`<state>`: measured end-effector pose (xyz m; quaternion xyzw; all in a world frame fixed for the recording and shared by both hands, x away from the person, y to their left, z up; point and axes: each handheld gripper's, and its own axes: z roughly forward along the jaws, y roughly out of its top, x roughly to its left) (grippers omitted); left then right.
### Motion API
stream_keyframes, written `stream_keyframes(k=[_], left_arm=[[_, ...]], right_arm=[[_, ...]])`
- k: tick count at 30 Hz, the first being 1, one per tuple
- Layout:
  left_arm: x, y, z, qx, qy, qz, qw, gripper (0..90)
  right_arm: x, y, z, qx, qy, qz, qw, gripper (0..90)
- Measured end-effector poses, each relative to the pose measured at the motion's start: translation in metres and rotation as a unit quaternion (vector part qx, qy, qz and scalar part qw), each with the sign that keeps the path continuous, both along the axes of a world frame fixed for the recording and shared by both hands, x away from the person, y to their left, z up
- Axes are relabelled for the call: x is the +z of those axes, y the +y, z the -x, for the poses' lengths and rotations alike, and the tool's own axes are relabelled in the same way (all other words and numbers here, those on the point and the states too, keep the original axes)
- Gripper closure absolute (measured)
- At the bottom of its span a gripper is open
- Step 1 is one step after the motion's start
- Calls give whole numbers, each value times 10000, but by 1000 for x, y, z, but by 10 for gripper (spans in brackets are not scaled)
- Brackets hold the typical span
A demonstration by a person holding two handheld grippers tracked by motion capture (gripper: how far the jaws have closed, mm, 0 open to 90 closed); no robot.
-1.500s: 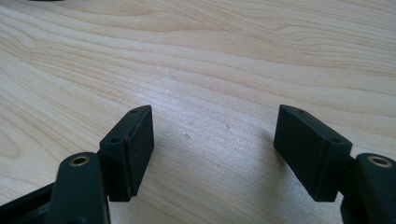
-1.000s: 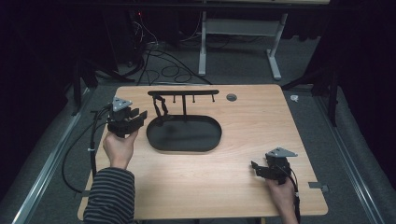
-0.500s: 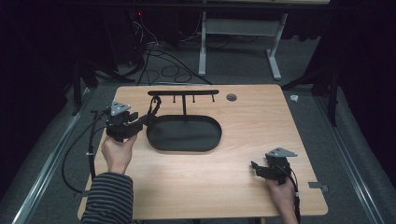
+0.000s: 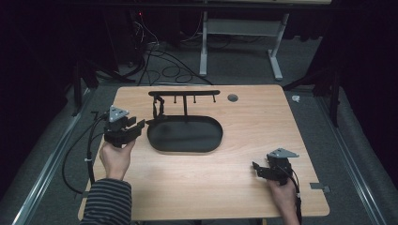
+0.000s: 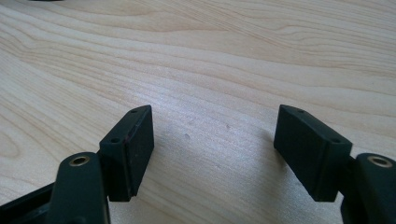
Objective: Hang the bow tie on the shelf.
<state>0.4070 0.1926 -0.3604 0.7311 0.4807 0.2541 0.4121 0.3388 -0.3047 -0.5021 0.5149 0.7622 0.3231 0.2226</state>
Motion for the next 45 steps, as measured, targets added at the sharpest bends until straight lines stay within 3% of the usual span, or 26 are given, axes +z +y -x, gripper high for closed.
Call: stream_keyframes(k=[12, 16, 45], left_arm=[[-6, 1, 9, 81, -59, 29, 9999, 539], [-7, 1, 13, 80, -73, 107, 9999, 535], [-17, 3, 33, -68, 52, 112, 9999, 514]], right_arm=[[0, 0, 0, -2, -1, -1, 10000, 299], [0, 0, 0, 2, 0, 1, 10000, 298], [0, 0, 0, -1, 0, 0, 10000, 299]])
